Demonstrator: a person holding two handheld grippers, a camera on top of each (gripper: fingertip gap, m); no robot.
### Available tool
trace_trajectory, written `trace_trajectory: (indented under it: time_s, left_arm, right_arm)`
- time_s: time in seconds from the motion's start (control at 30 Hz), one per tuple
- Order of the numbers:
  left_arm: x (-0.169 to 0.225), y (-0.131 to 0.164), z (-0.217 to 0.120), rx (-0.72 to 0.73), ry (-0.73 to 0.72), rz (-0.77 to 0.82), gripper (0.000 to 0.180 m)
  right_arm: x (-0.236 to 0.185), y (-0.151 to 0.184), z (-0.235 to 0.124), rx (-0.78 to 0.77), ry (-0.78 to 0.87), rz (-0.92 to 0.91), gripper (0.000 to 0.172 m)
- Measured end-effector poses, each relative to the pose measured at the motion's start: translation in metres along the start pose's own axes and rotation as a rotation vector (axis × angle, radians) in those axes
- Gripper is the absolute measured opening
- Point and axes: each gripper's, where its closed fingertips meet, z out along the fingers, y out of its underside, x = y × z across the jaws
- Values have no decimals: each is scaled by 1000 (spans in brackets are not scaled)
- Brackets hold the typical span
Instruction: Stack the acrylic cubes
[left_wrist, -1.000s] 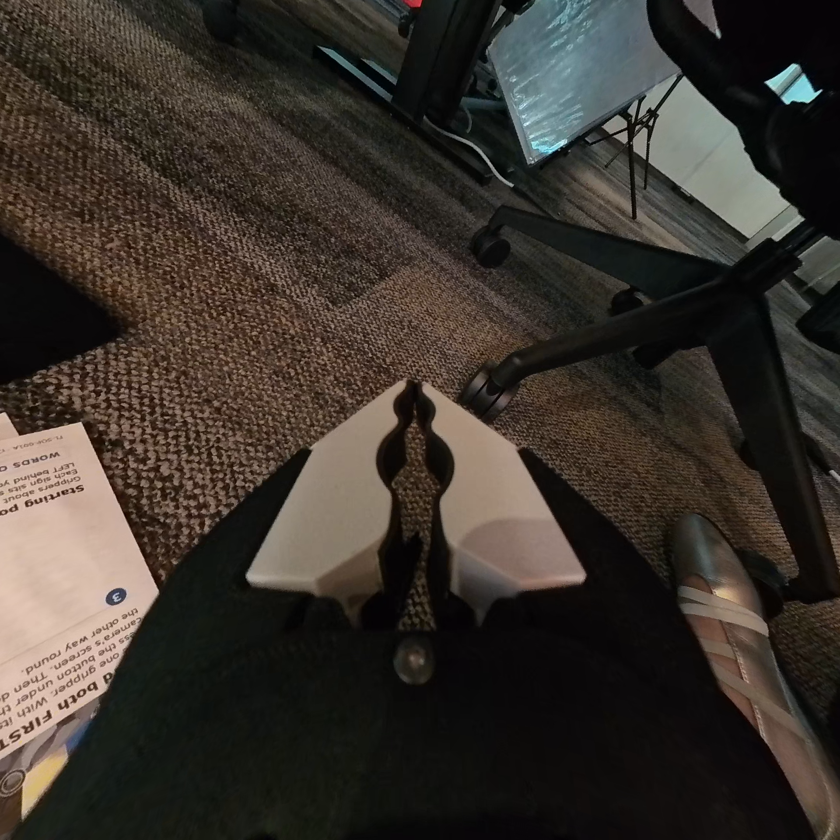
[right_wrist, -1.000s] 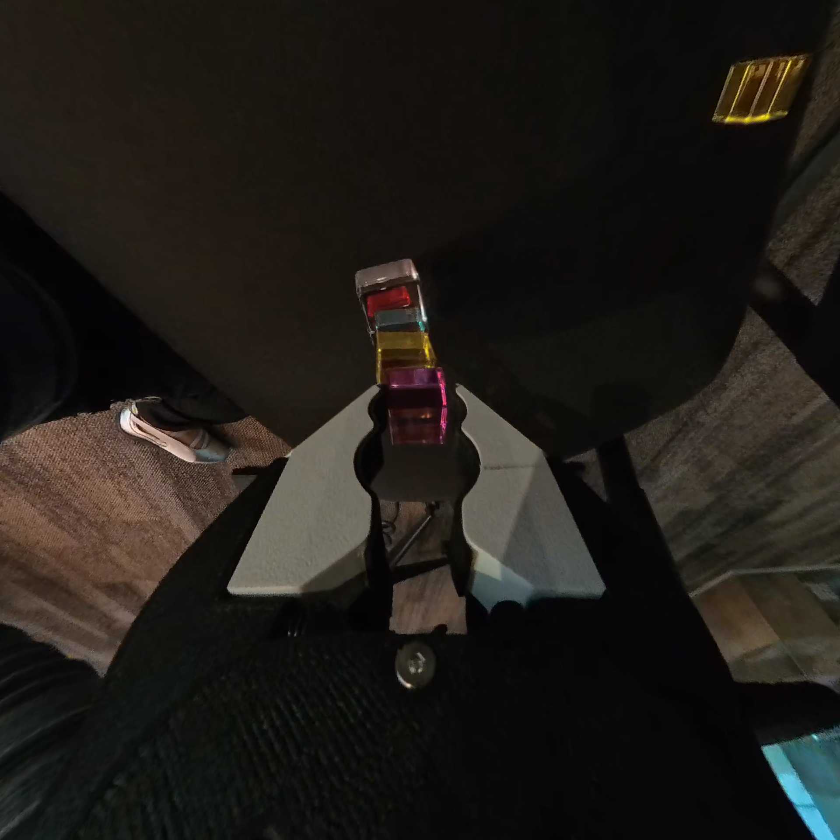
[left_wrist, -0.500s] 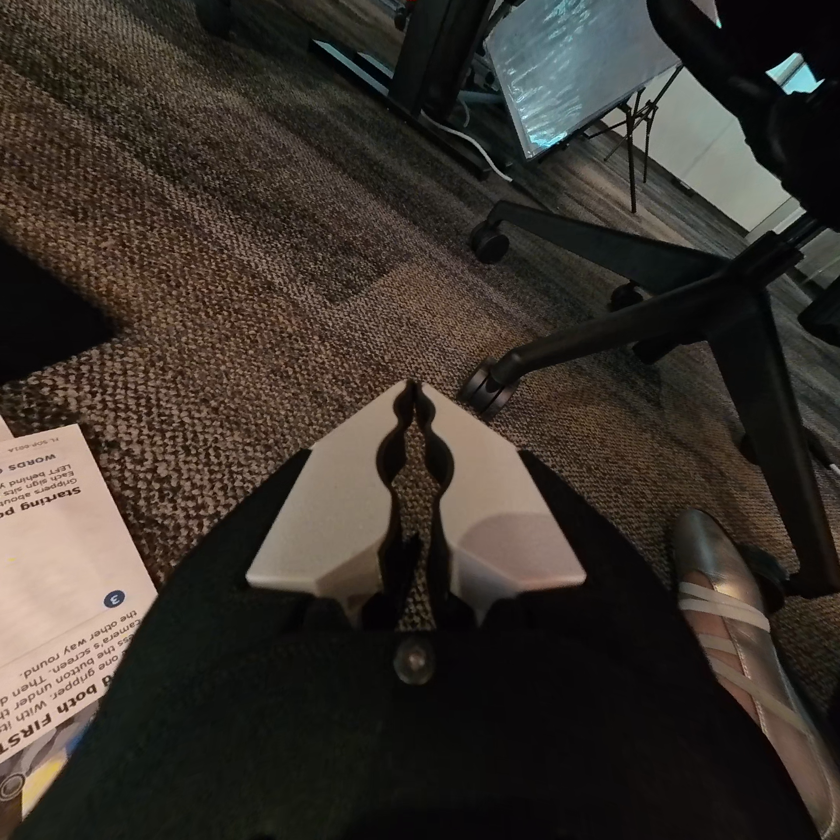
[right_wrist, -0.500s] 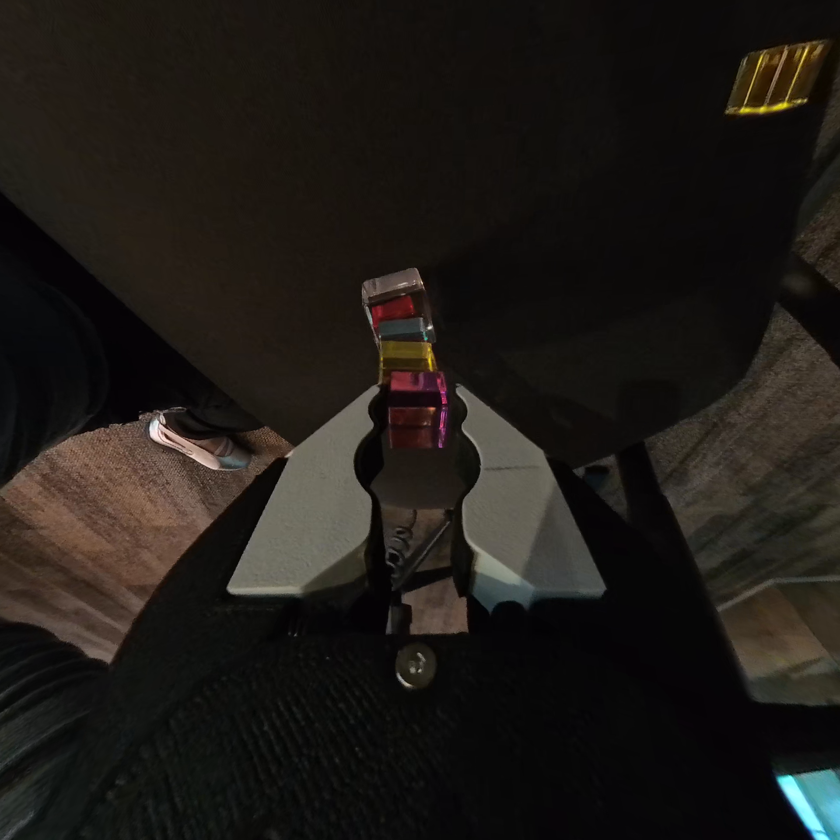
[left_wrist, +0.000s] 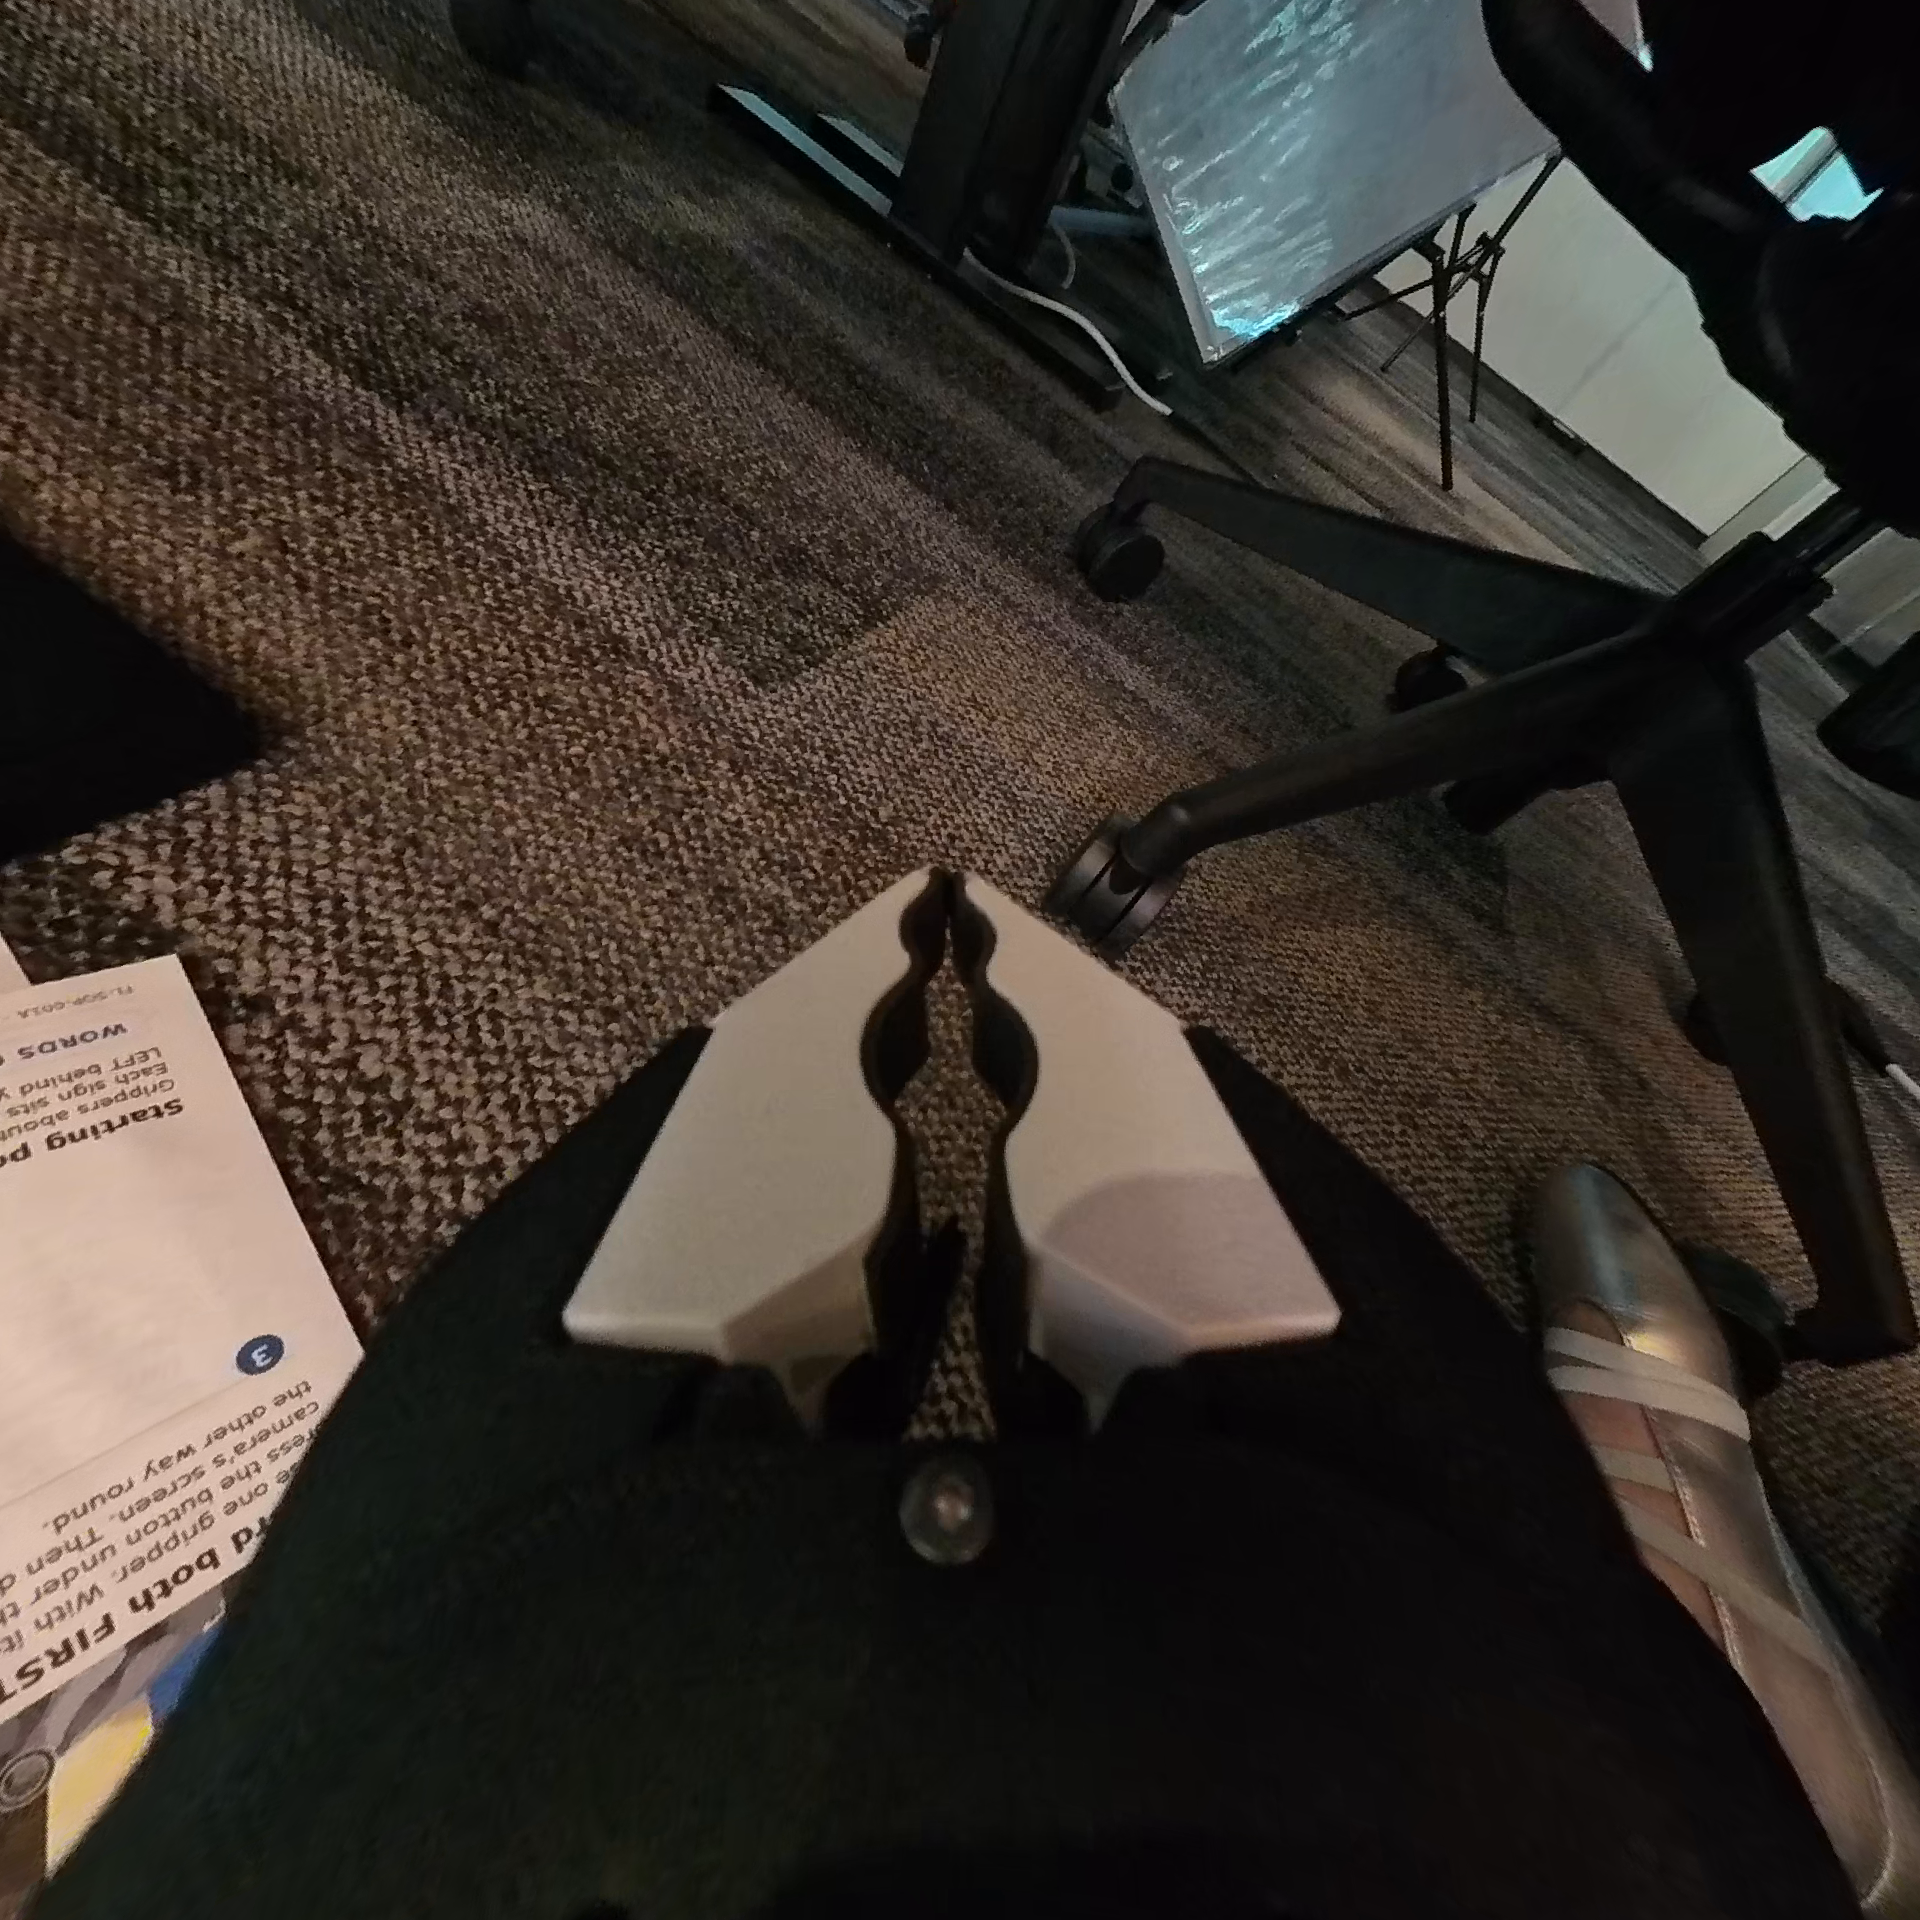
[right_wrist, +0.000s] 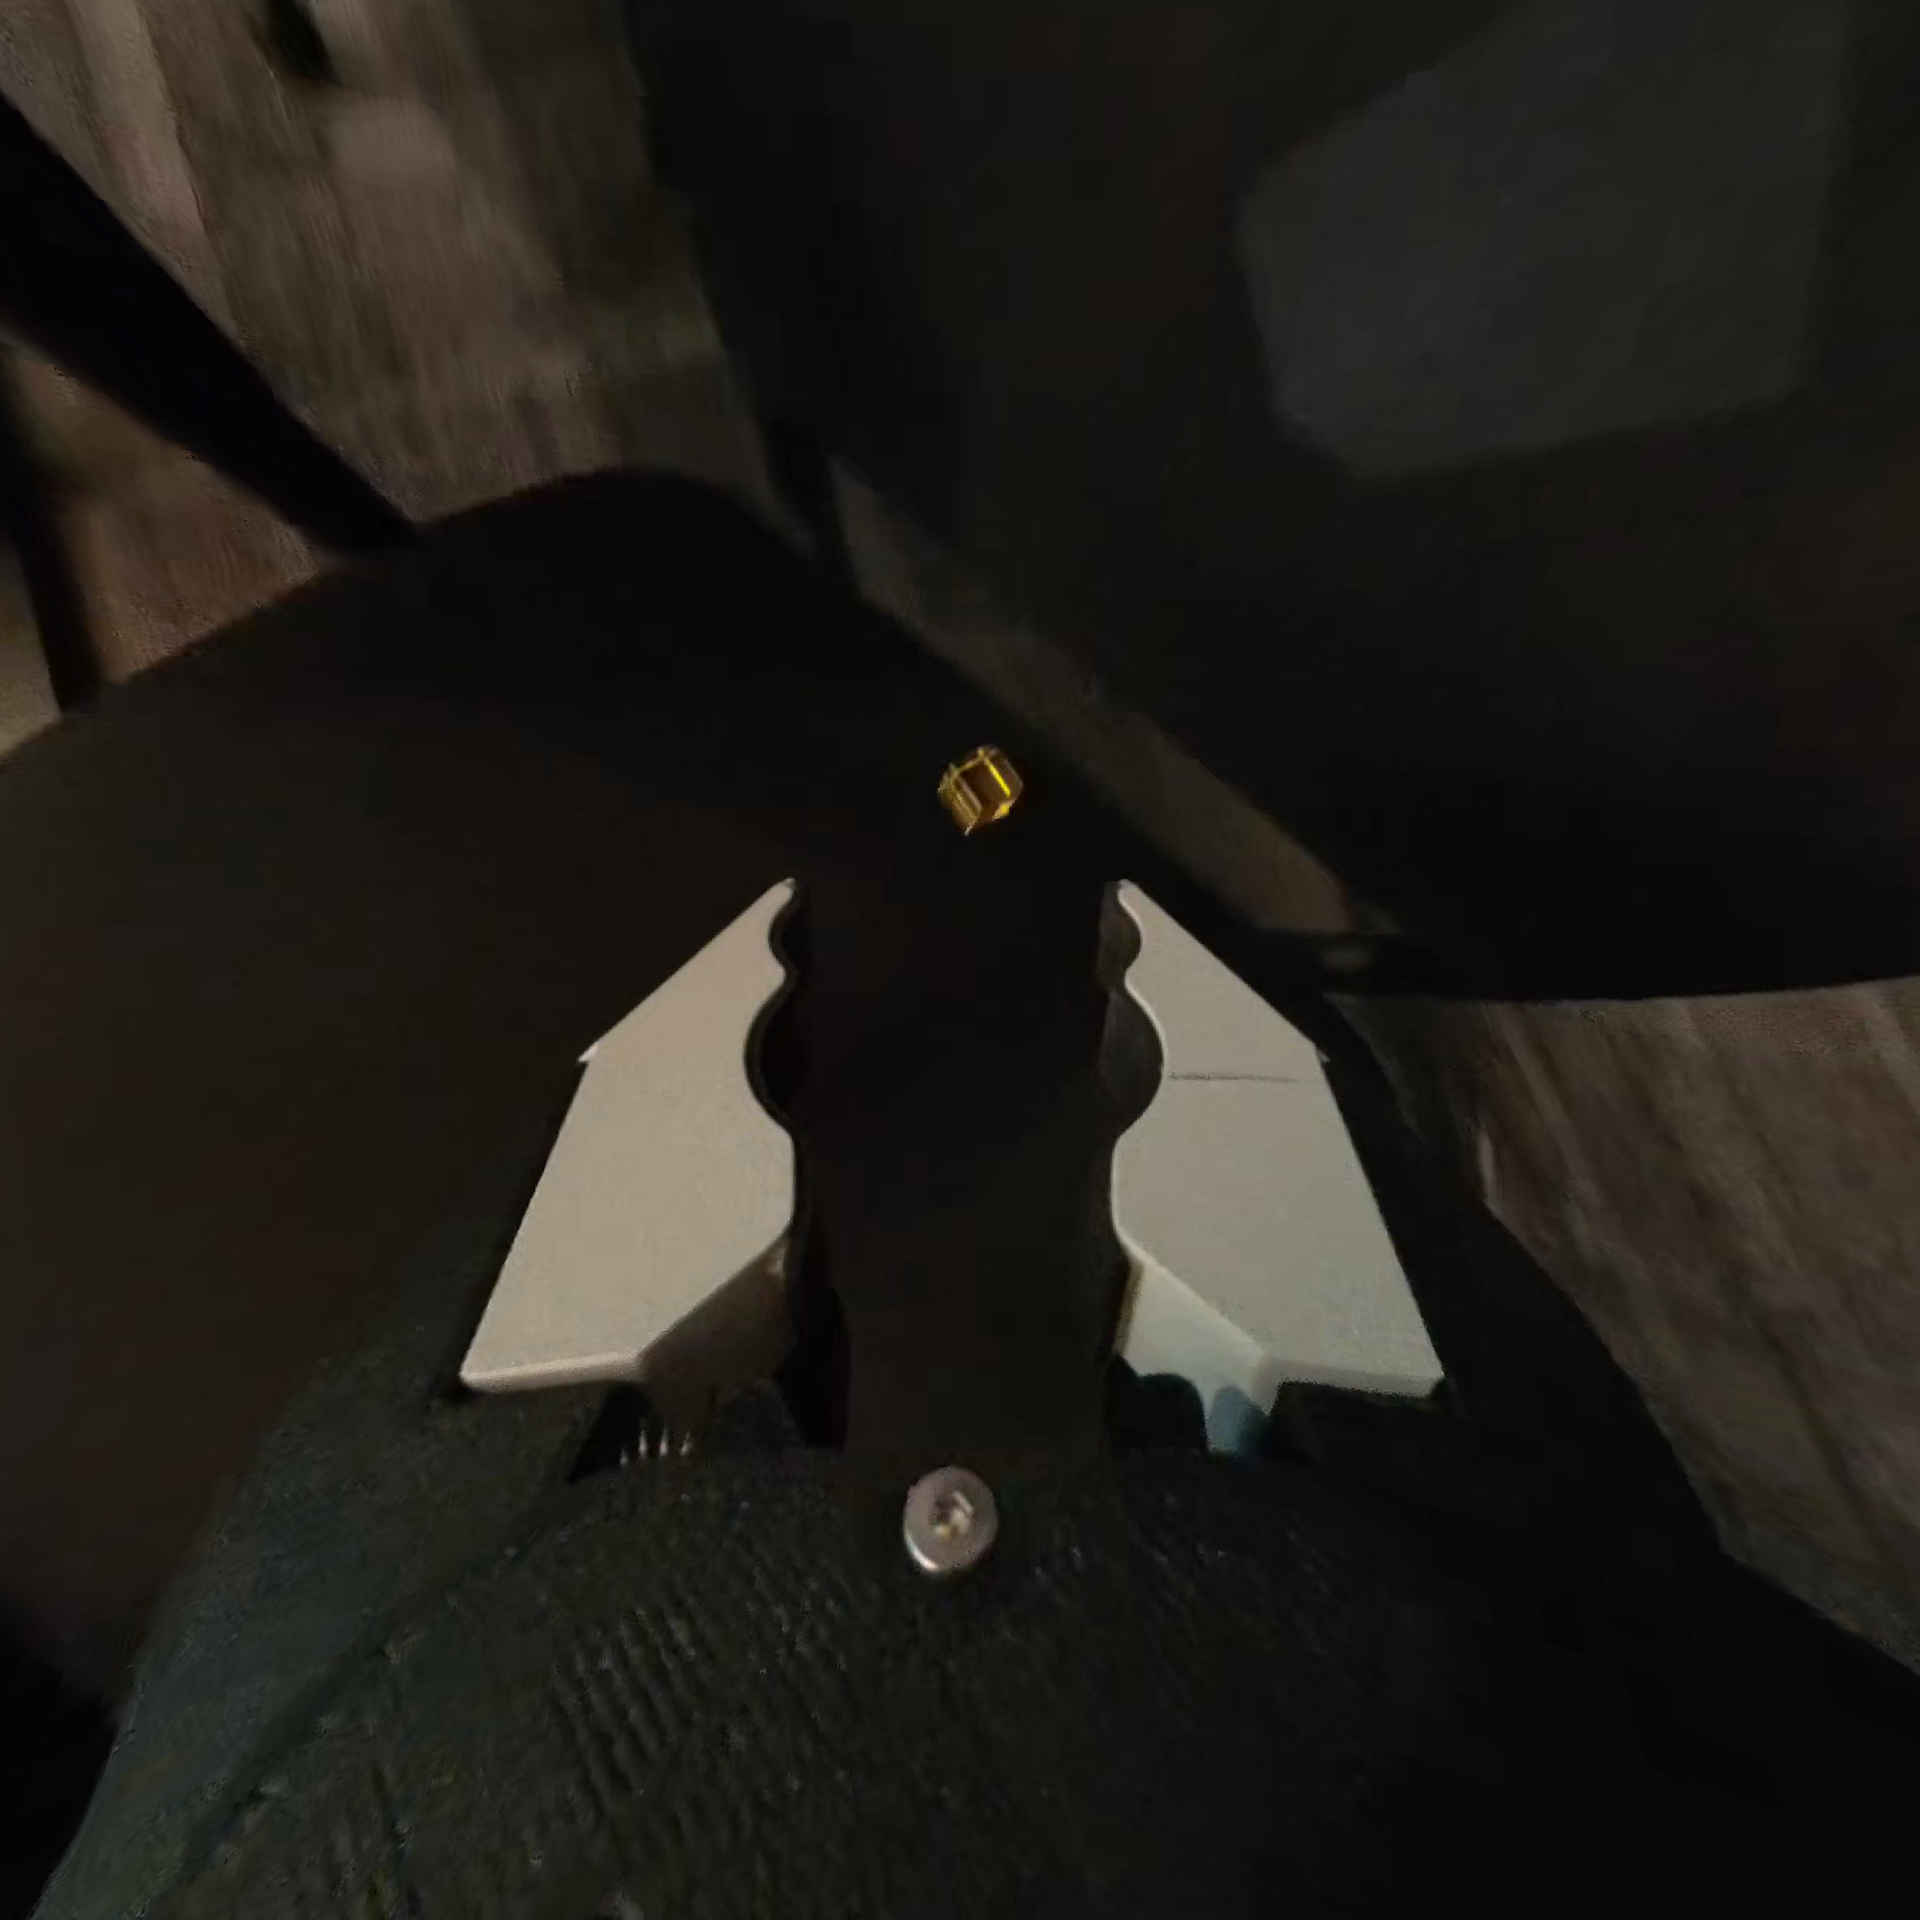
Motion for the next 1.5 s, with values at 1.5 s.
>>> trace_trajectory:
  time_s: [1.5]
  left_arm:
    - [0, 29, 24, -162, 6, 75, 0]
  right_arm:
    - [15, 37, 116, 314, -242, -18, 26]
